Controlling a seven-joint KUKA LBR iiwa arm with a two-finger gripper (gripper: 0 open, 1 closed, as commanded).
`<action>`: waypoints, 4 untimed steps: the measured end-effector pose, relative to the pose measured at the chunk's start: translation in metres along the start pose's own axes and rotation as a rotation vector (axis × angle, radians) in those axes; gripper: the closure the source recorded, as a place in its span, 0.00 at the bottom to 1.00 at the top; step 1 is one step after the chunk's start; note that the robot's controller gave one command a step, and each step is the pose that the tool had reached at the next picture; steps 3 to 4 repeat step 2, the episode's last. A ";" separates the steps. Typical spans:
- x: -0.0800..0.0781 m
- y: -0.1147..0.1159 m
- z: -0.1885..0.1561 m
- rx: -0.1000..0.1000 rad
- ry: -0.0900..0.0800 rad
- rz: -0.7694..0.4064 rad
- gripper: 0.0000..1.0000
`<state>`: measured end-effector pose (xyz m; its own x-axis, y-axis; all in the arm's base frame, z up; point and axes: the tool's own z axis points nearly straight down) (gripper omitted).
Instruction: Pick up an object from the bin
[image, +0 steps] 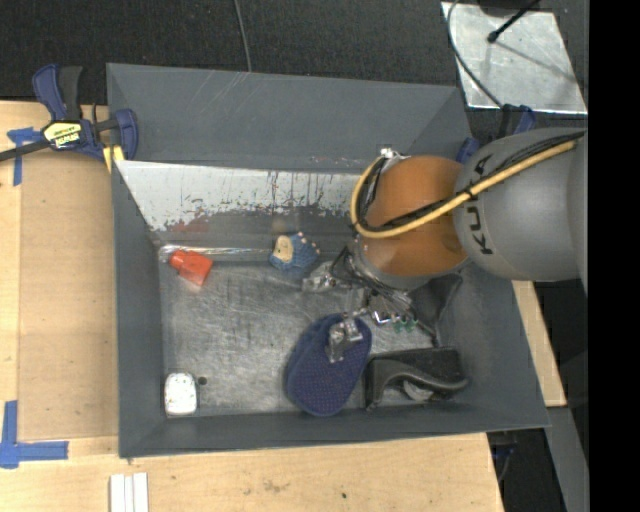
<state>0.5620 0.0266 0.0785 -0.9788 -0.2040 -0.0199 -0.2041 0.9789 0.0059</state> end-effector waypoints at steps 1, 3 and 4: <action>0.003 -0.002 -0.002 0.002 0.016 -0.003 1.00; -0.013 0.043 -0.179 0.005 0.008 -0.241 1.00; -0.013 0.043 -0.179 0.005 0.008 -0.241 1.00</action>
Offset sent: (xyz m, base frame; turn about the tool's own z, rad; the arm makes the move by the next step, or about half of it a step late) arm 0.0000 0.0000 0.0000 0.0000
